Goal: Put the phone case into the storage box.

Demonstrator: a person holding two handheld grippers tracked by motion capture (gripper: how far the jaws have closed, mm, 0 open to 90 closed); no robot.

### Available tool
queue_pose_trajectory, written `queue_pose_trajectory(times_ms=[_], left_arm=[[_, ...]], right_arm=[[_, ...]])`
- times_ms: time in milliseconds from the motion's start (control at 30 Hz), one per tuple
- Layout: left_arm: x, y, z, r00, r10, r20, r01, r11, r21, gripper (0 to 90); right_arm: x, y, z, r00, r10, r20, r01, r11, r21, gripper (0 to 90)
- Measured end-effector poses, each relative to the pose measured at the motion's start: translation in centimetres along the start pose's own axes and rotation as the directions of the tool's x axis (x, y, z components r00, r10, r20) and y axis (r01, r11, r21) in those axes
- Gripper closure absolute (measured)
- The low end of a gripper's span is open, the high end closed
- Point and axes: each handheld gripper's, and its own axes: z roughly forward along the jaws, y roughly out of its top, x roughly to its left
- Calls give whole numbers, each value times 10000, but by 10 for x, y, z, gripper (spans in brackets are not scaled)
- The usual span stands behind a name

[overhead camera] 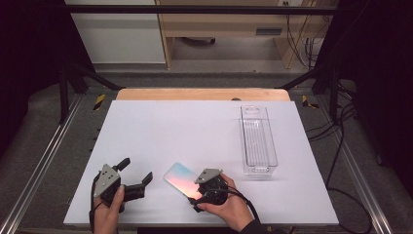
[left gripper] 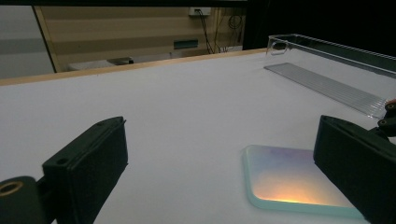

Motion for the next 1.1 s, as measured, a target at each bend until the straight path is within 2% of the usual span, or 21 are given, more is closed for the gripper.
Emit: queue_pose_trajectory(times_ms=[133, 267, 467, 567, 600, 667, 700, 733, 767, 800, 900, 933, 967, 1033, 1067, 1100], left_arm=[[0, 0, 1, 10000, 44, 16, -44, 10000, 18, 26], [-3, 1, 2, 9998, 168, 50, -169, 9998, 51, 26], [-9, 4, 4, 9982, 575, 170, -576, 9983, 60, 17], [-16, 7, 8, 9940, 1075, 202, -1075, 9942, 22, 17], [-16, 7, 8, 9940, 1075, 202, -1075, 9942, 22, 16], [-21, 9, 12, 9889, 1464, 241, -1467, 9891, 107, 12], [-24, 10, 15, 9855, 1674, 288, -1679, 9857, 147, 12], [-26, 11, 17, 9829, 1806, 354, -1813, 9833, 157, 12], [-32, 13, 23, 9772, 2063, 502, -2072, 9782, 149, 12], [-32, 13, 23, 9772, 2063, 502, -2072, 9782, 149, 12], [-41, 20, 34, 9641, 2574, 647, -2590, 9657, 173, 14], [-45, 27, 42, 9544, 2896, 722, -2910, 9567, 100, 13], [-45, 27, 42, 9544, 2896, 722, -2910, 9567, 100, 14], [-50, 38, 56, 9441, 3215, 721, -3220, 9467, -56, 14], [-50, 38, 56, 9441, 3215, 721, -3220, 9467, -56, 14], [-53, 43, 65, 9392, 3355, 734, -3355, 9419, -129, 14]], right_arm=[[-3, 4, -3, 10000, -55, -67, 55, 10000, 17, 178], [-11, 15, -11, 9999, -113, -67, 113, 9999, 23, 179], [-20, 30, -23, 9996, -238, -139, 240, 9996, 167, 179], [-34, 44, -33, 9997, -218, -93, 221, 9992, 327, 179], [-34, 44, -33, 9997, -218, -93, 221, 9992, 327, 179], [-47, 55, -42, 9998, -162, -82, 165, 9989, 449, 179], [-47, 55, -42, 9998, -162, -82, 165, 9989, 449, 179], [-56, 62, -48, 9998, -173, -7, 173, 9985, 513, 179], [-59, 65, -51, 9999, -170, -19, 171, 9983, 561, 179], [-62, 68, -54, 9999, -148, 11, 147, 9980, 607, 179], [-71, 77, -63, 9999, -157, 72, 151, 9970, 760, 178], [-74, 80, -66, 9999, -145, 80, 138, 9966, 810, 178], [-74, 80, -66, 9999, -145, 80, 138, 9966, 810, 178], [-82, 87, -75, 9999, -75, 122, 62, 9948, 1016, 178], [-82, 87, -75, 9999, -75, 122, 62, 9948, 1016, 178], [-88, 92, -81, 9997, -119, 214, 94, 9937, 1120, 178]])
